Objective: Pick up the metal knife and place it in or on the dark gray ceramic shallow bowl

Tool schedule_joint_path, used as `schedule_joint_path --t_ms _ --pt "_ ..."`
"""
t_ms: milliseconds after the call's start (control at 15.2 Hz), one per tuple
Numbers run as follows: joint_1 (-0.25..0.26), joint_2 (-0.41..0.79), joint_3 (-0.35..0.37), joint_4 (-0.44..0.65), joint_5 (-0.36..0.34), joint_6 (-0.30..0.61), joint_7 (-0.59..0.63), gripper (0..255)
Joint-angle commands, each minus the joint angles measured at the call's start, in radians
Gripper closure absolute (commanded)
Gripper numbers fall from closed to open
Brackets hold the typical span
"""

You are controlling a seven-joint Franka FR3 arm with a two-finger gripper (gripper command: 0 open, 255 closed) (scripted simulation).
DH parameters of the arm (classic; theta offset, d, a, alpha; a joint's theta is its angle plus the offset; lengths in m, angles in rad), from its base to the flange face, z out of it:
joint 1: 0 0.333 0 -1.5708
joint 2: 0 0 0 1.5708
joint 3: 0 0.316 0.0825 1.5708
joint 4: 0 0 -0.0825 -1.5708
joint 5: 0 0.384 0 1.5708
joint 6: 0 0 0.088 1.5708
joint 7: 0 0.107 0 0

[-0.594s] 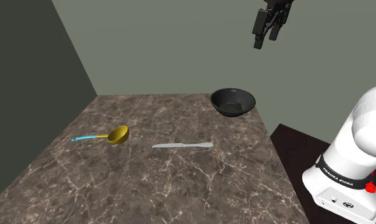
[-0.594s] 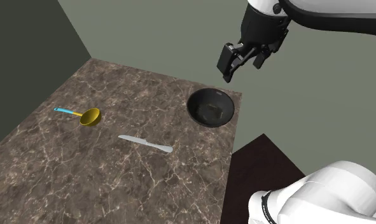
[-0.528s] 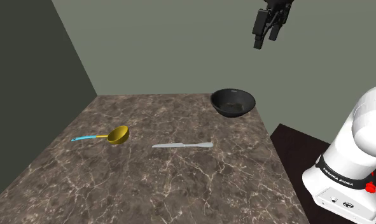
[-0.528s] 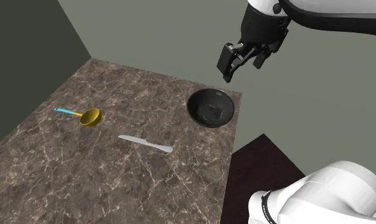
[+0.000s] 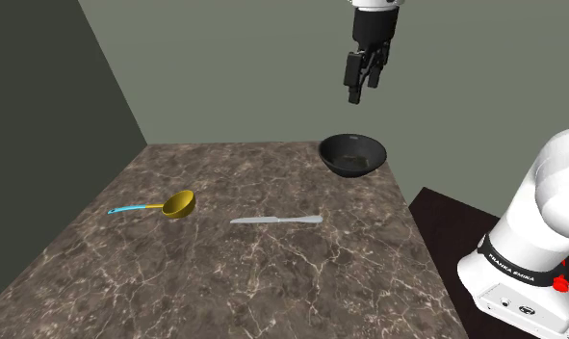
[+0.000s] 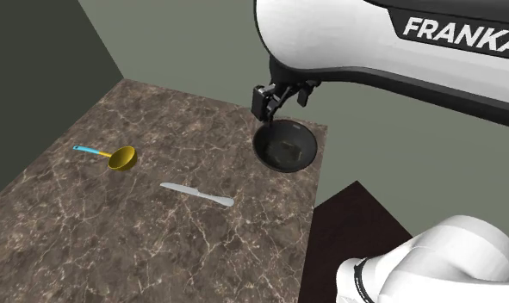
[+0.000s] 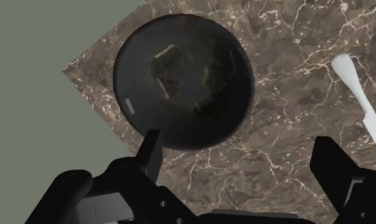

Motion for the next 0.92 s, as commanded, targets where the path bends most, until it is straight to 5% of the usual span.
schedule_joint_path --t_ms 0,858 --pt "0.016 0.064 0.018 0.008 0.005 0.038 -0.01 0" --pt "0.113 0.468 0.144 0.127 -0.006 0.2 -0.051 0"
